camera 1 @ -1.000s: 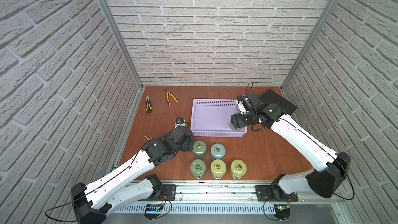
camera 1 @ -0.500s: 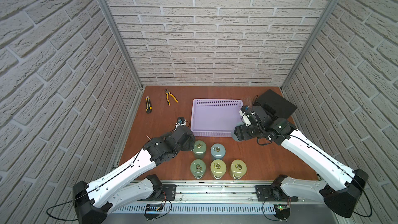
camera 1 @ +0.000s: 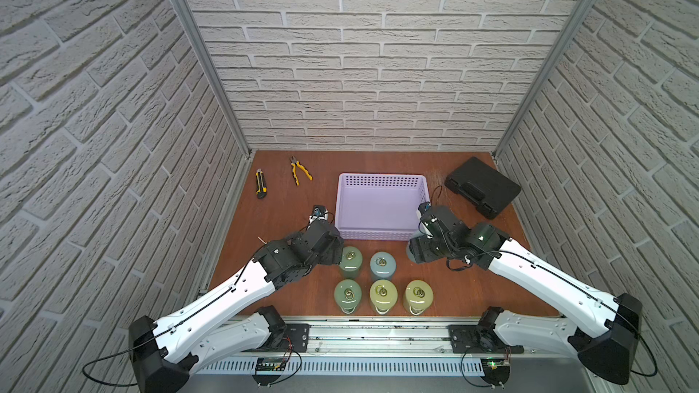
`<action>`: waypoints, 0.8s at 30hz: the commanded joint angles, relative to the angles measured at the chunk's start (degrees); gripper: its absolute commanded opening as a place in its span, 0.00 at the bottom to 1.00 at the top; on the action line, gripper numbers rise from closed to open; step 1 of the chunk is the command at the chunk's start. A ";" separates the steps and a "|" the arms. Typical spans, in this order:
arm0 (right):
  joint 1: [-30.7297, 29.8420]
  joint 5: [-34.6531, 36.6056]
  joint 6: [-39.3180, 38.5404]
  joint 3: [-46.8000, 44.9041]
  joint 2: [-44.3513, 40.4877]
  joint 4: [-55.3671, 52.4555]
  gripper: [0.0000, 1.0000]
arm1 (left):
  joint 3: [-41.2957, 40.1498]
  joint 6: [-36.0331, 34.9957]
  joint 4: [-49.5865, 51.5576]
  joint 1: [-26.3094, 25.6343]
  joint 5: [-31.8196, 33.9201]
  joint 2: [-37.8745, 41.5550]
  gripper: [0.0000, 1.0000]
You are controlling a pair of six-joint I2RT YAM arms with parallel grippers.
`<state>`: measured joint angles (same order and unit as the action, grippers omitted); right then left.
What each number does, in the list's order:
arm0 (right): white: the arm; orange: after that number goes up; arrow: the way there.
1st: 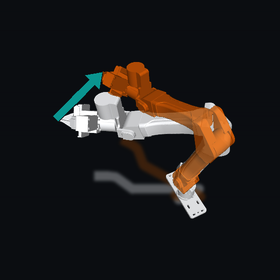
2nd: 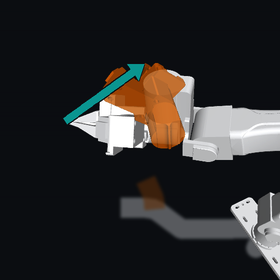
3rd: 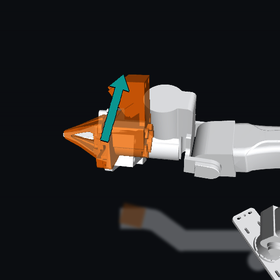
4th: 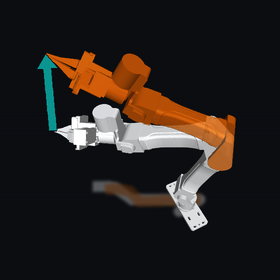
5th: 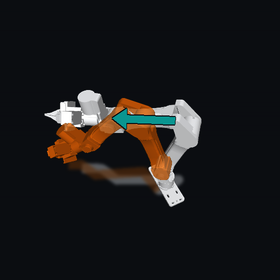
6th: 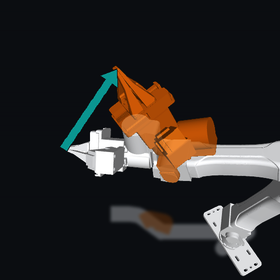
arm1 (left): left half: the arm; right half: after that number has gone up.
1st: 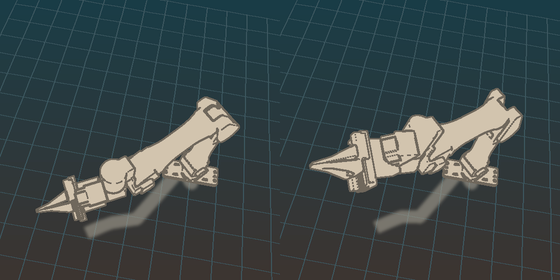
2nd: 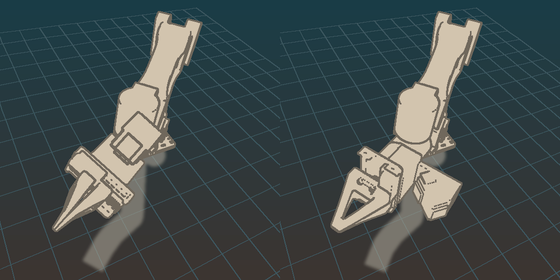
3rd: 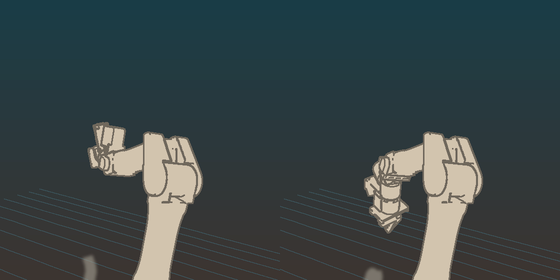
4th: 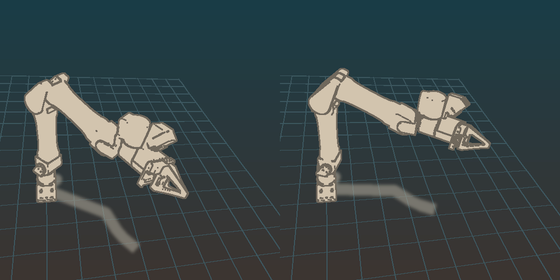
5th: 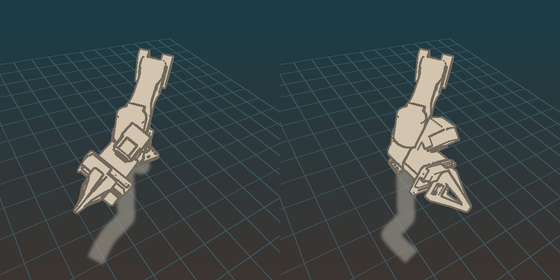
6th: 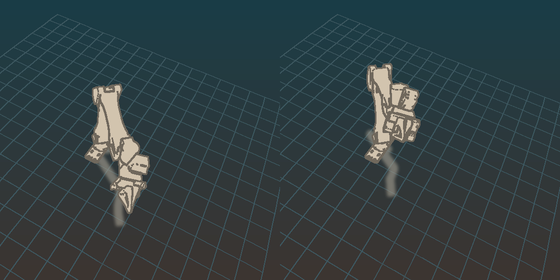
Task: Take the tea canister out of the basket
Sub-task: Place the tea canister at the center of the board.
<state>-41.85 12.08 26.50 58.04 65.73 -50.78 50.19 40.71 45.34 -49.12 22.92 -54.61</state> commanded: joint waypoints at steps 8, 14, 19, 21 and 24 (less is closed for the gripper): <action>-2.66 5.14 4.62 -2.97 -0.64 8.45 0.43 | 1.00 0.34 0.58 0.41 -0.77 1.72 0.98; -3.18 5.44 6.60 -5.16 0.46 10.68 0.43 | 0.92 0.34 1.43 0.39 -0.59 2.75 0.98; -3.51 5.42 7.35 -6.14 1.81 12.11 0.43 | 0.98 0.14 1.82 0.52 -0.34 3.02 0.98; -3.69 5.43 7.49 -6.35 2.46 12.55 0.43 | 1.03 0.16 1.83 0.52 -0.33 3.02 0.98; -3.86 5.29 7.86 -6.93 3.37 13.46 0.43 | 0.97 0.35 1.94 0.61 -0.22 3.20 0.98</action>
<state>-45.15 15.42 33.04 51.00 69.23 -42.87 50.19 40.75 46.78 -49.10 22.46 -52.25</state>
